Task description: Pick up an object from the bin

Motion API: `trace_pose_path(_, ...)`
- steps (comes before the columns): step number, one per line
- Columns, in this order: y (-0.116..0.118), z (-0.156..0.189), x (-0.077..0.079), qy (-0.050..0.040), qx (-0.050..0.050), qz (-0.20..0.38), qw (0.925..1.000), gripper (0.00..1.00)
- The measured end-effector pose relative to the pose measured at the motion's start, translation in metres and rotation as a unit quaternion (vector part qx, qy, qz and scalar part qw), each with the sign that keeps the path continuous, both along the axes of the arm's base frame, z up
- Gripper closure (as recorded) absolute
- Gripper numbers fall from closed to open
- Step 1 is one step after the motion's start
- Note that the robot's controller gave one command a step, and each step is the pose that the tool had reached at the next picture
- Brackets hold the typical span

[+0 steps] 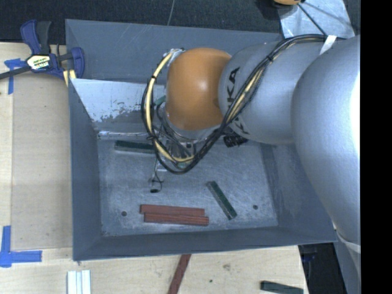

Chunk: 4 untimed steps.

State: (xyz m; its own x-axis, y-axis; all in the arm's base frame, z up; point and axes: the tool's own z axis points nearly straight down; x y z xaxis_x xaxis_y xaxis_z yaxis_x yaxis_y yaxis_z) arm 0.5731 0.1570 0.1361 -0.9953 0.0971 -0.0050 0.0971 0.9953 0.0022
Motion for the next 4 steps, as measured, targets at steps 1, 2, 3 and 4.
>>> trace_pose_path(1,-0.009,-0.043,-0.045,0.0005,-0.001,0.058,0.9983,0.0)
trace_pose_path(2,0.013,-0.064,0.05,0.0005,0.0,-0.089,0.996,1.0)
trace_pose_path(3,0.013,-0.064,0.05,0.0,0.001,-0.089,0.996,1.0)
trace_pose_path(4,0.013,-0.062,0.049,0.0008,0.0,-0.089,0.996,1.0)
